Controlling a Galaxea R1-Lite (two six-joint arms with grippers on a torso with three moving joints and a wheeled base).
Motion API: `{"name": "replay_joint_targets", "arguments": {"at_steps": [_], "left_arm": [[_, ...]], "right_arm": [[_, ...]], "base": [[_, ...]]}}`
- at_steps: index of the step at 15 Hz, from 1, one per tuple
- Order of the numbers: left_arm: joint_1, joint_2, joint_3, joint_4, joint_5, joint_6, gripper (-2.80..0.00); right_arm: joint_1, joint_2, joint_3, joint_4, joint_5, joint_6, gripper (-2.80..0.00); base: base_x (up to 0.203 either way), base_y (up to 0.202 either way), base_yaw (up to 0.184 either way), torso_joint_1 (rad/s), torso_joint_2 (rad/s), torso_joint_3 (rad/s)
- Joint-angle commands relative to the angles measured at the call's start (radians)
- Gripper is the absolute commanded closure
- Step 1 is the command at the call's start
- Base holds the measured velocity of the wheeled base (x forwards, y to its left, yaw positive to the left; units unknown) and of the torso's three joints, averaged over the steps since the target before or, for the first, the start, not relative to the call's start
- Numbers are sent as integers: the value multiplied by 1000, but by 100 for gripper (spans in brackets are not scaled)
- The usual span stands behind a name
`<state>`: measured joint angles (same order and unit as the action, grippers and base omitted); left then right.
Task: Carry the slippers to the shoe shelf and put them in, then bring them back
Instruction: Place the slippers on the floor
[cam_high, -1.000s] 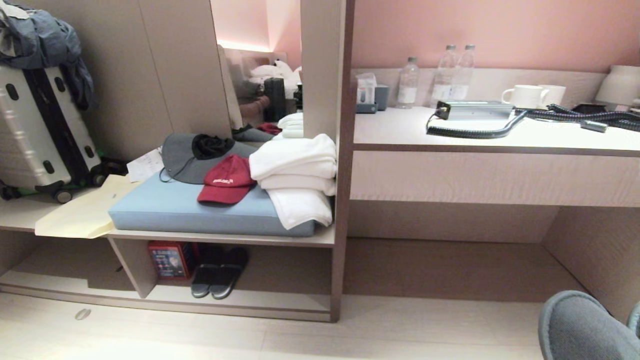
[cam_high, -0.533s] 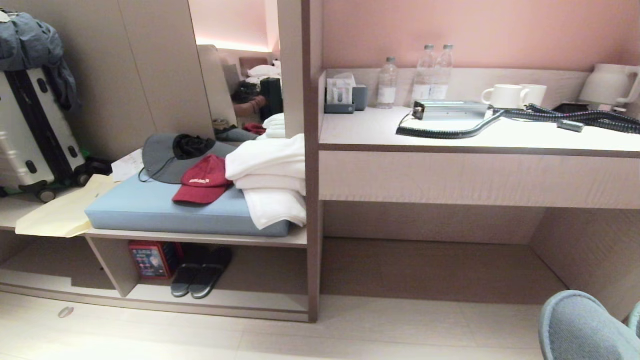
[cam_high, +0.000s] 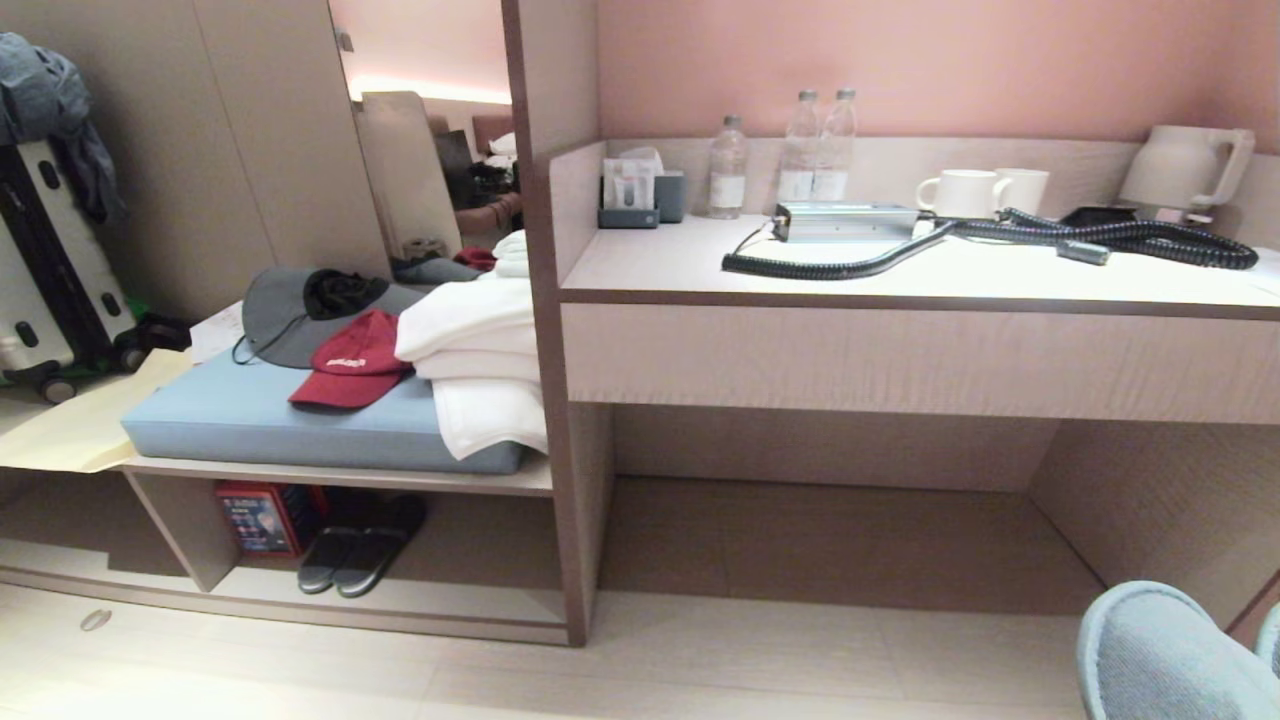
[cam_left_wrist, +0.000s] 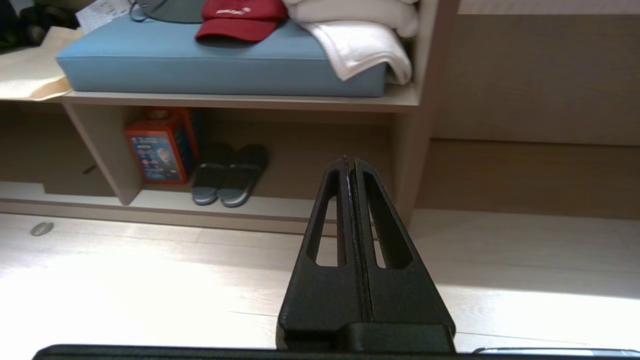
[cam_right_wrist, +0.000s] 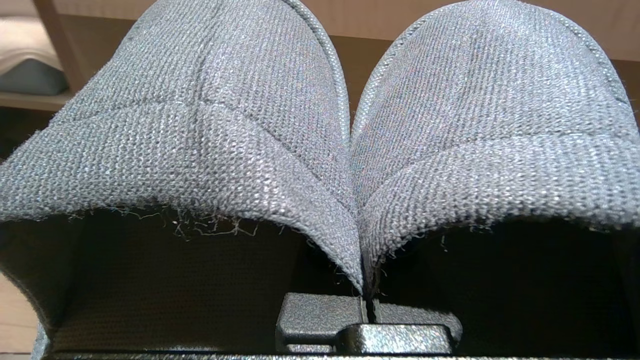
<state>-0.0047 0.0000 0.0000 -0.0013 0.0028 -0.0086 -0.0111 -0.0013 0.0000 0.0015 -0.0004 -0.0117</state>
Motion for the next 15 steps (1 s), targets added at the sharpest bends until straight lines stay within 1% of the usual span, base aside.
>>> {"name": "replay_joint_targets", "arguments": {"at_steps": [1,13,14,15], "left_arm": [[0,1,2,0,0,-1,0],[0,2,2,4,5,7,0],[0,0,2,7,8,7,0],[0,0,2,7,8,7,0]], "right_arm": [[-1,-2,0,0,-1,-1,0],[0,-2,0,0,0,-7,0],[0,-2,0,3,4,-27,0],[-1,-2,0,3,1,-21,0]], "base": [[0,-193,4,-2,3,6],[0,-195,3,3,2,2],[0,-154,2,2,-1,0],[0,-87,5,2,2,2]]}}
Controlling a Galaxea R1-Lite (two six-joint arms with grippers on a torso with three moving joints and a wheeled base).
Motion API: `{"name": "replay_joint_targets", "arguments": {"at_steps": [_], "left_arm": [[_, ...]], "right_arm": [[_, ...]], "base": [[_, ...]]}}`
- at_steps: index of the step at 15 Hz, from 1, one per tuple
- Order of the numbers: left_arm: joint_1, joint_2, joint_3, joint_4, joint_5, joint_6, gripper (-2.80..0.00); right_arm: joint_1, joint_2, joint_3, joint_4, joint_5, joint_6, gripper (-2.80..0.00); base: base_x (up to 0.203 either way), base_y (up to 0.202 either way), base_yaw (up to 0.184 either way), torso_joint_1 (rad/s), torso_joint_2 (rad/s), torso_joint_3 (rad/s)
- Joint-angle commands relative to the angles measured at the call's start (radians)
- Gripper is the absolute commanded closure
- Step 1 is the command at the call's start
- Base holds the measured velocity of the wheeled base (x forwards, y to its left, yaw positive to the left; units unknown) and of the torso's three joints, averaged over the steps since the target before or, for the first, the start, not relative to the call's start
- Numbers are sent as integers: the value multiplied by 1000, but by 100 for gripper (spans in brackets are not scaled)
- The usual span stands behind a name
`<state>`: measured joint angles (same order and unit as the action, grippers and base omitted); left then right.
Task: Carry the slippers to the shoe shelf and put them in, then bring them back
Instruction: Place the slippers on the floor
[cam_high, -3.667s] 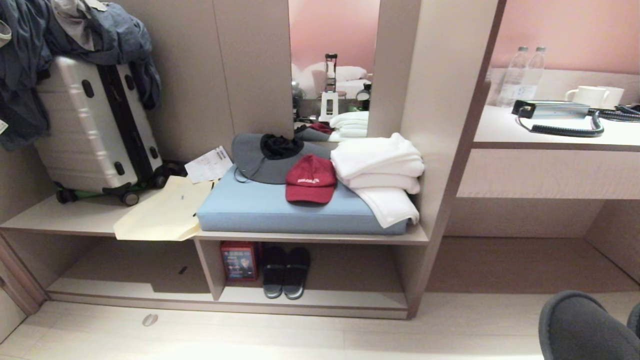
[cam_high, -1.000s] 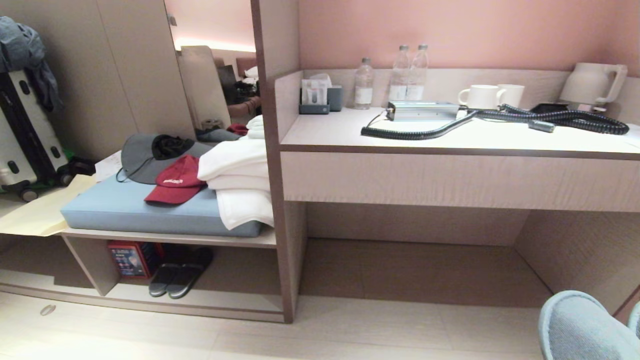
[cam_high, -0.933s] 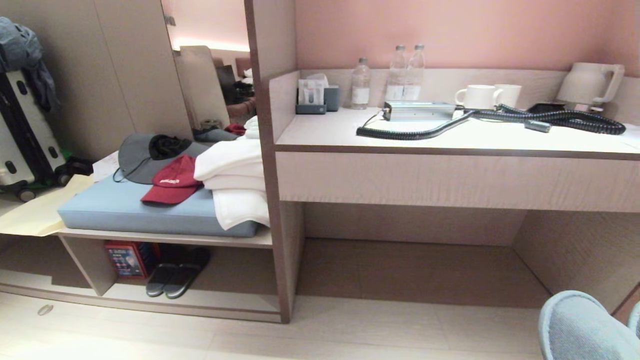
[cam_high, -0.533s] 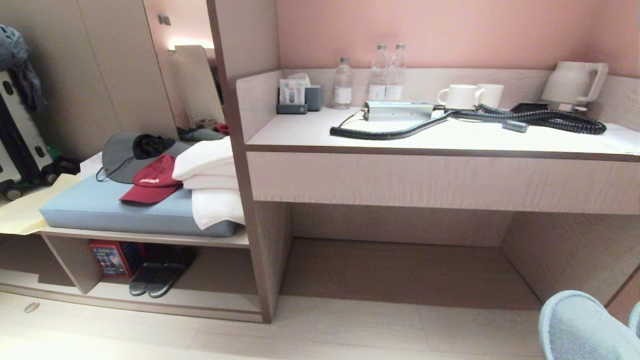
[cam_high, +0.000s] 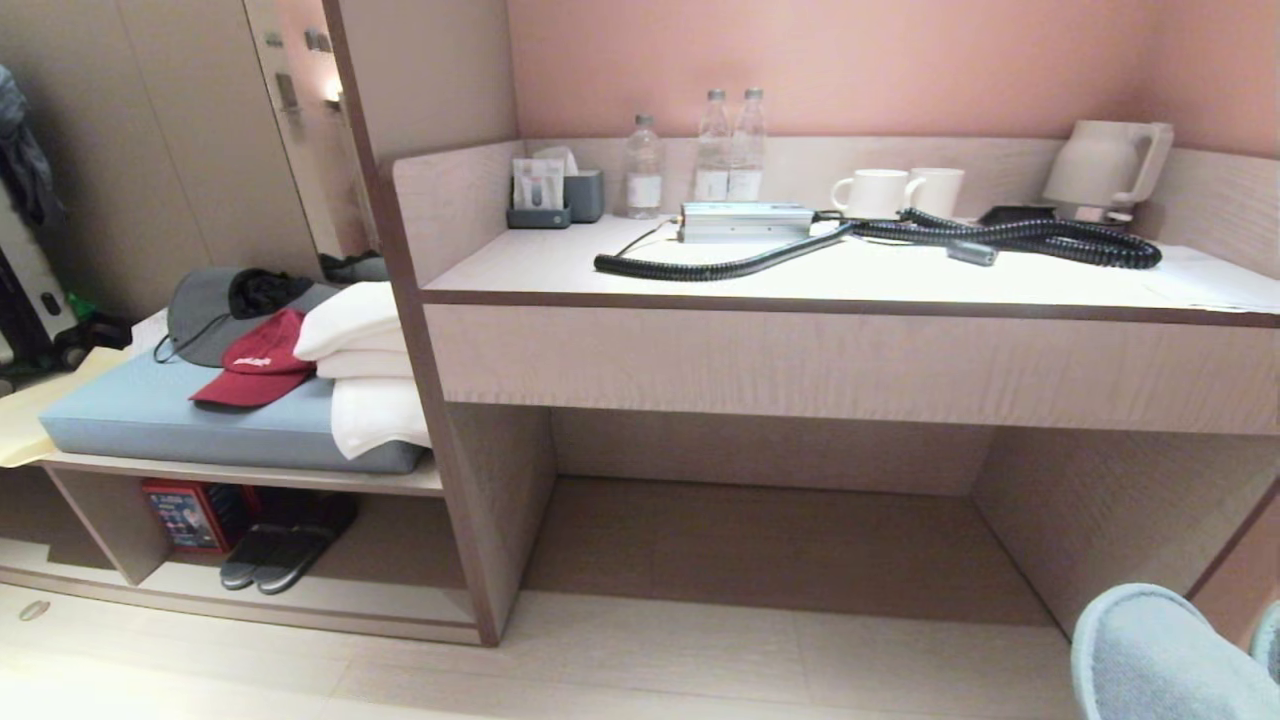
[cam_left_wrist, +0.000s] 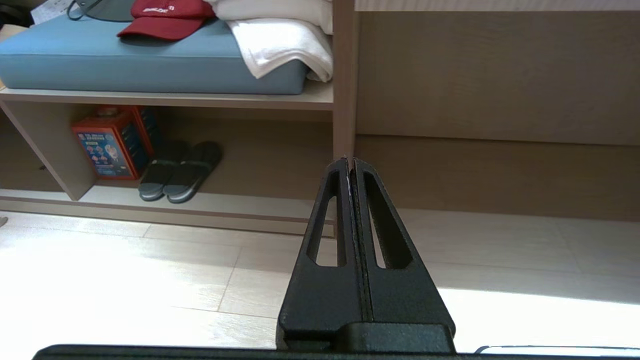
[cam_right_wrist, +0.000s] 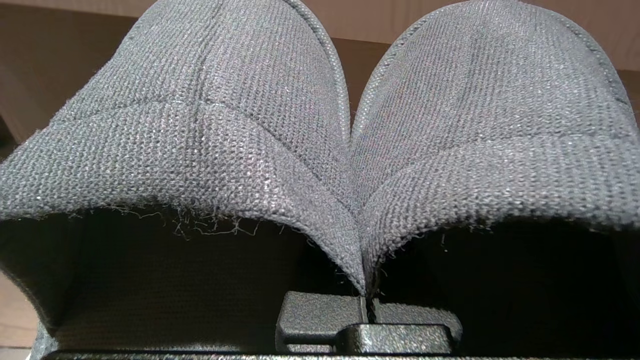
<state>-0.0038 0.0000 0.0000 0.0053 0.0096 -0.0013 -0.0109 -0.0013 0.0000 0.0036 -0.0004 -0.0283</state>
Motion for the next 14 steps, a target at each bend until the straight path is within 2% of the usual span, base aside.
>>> {"name": "replay_joint_targets", "arguments": {"at_steps": [1,8,14], "left_arm": [[-1,0,2,1,1,0,0],[-1,0,2,-4,-5,-3,0],[-1,0,2,-5,-3,-5,0]], "right_arm": [[0,-3,0,1,-3,4,0],[-1,-2,0,1,-3,9,0],[-1,-2,0,0,-1,0,0]], "base": [[0,0,0,0,0,0],[0,0,0,0,1,-17],[0,0,0,0,2,-187]]}}
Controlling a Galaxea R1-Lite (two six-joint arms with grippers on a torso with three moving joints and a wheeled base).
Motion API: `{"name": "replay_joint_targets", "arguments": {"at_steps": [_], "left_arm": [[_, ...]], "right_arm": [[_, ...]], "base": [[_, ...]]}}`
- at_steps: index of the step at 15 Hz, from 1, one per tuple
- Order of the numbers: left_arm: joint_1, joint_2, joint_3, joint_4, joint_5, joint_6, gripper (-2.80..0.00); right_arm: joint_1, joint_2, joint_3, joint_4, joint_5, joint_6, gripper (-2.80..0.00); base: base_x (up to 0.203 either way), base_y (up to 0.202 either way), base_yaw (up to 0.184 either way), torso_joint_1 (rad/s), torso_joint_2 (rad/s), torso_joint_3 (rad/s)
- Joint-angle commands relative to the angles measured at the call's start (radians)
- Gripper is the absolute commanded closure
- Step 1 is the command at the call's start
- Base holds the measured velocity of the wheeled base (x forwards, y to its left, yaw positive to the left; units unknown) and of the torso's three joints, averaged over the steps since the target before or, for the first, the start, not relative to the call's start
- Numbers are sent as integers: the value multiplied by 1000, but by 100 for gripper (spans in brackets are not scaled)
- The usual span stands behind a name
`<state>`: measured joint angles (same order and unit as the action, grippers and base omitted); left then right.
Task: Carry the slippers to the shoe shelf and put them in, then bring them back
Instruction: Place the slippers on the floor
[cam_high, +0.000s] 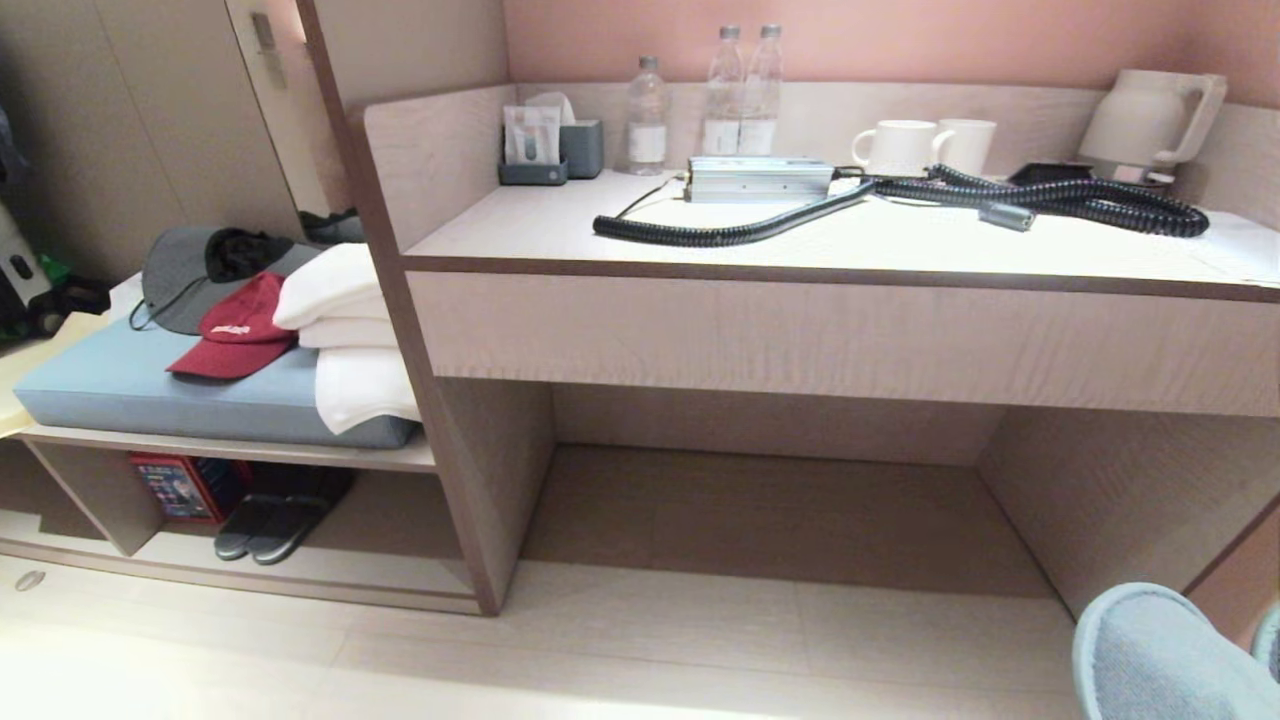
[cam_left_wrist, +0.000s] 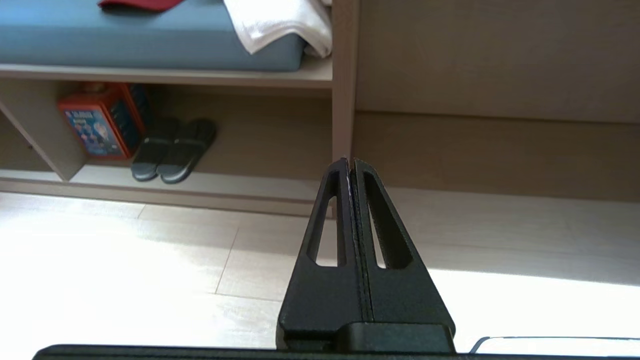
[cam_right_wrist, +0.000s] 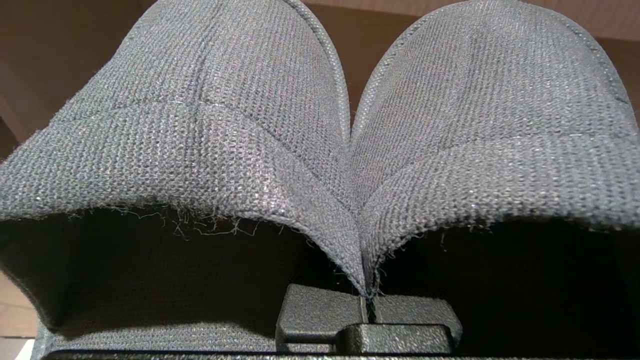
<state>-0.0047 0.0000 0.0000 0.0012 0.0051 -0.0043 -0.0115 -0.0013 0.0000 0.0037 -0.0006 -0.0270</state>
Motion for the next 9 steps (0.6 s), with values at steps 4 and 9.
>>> {"name": "replay_joint_targets", "arguments": {"at_steps": [4,9], "left_arm": [[0,0,2,-1,1,-3,0],[0,1,-2,10,-2,17,0]], "right_arm": [[0,-2,0,1,1,4,0],[-1,-3,0,1,2,4,0]], "base": [[0,0,0,4,2,-198],[0,0,0,3,4,-200]]}}
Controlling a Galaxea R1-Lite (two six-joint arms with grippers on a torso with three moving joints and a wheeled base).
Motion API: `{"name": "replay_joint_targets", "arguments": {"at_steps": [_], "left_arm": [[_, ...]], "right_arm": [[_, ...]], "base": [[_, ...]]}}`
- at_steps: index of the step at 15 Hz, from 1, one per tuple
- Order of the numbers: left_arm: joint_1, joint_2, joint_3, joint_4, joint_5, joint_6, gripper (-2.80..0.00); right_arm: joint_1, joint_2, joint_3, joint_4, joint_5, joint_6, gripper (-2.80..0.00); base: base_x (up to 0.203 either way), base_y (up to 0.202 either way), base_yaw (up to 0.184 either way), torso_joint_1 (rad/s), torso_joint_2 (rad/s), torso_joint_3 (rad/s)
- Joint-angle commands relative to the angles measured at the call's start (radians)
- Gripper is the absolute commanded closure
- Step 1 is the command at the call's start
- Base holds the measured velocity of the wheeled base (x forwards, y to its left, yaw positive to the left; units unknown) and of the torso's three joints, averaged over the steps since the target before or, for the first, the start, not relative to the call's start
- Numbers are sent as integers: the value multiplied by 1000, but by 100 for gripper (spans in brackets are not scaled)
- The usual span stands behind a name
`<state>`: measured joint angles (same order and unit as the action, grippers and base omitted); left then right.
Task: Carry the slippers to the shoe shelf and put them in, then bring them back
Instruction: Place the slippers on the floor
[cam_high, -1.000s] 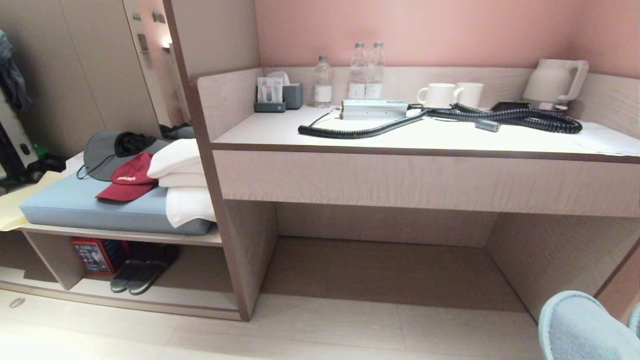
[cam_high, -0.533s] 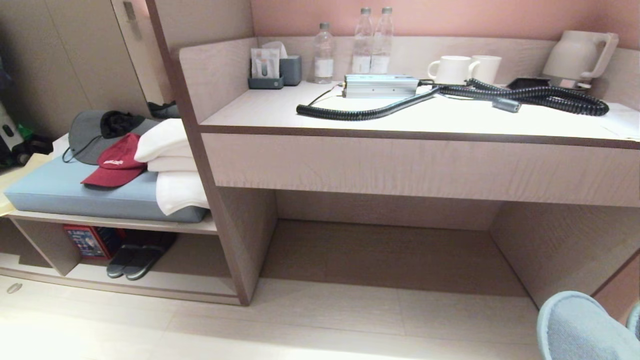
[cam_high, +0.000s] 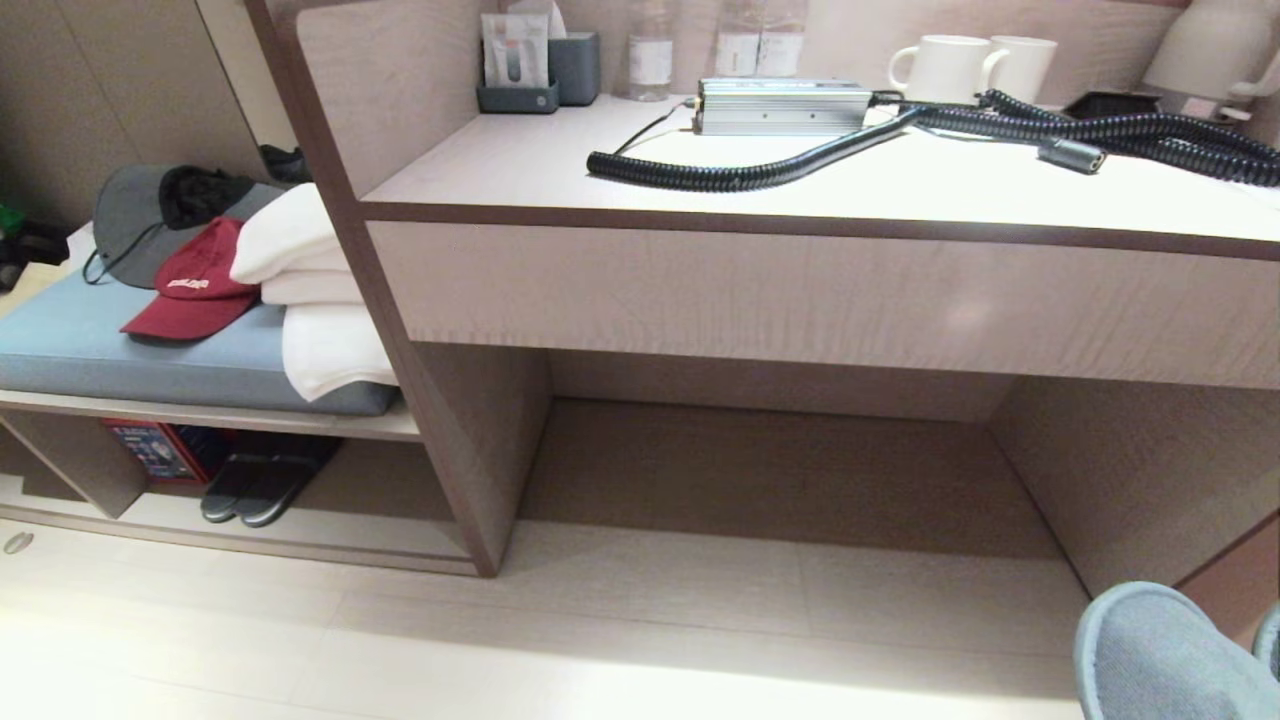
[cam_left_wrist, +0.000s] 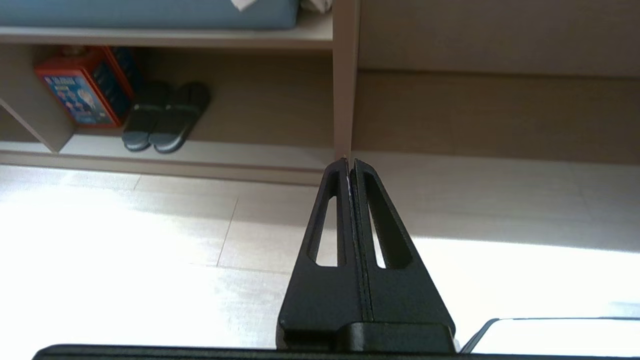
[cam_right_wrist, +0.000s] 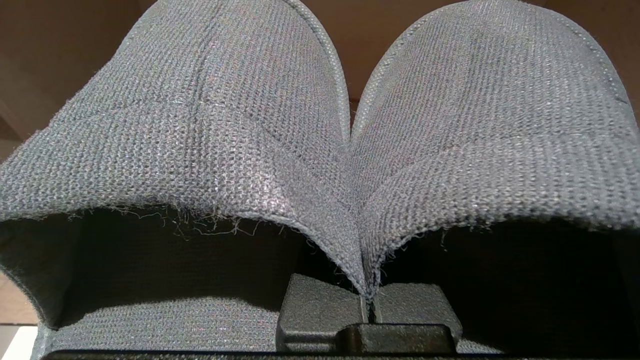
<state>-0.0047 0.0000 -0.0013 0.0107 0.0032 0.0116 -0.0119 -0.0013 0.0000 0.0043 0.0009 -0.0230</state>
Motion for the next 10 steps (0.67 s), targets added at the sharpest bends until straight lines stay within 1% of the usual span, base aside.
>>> {"name": "replay_joint_targets", "arguments": {"at_steps": [1,6,10], "left_arm": [[0,0,0,2,-1,1,0],[0,0,0,-2,-2,1,0],[0,0,3,-9,-2,-7,0]], "right_arm": [[0,-3,0,0,1,0,0],[0,-2,0,0,1,0,0],[0,-3,-1,-1,2,-2,0]], "base": [[0,0,0,-1,2,-199],[0,0,0,5,3,-200],[-177,0,1,7,4,-194]]}}
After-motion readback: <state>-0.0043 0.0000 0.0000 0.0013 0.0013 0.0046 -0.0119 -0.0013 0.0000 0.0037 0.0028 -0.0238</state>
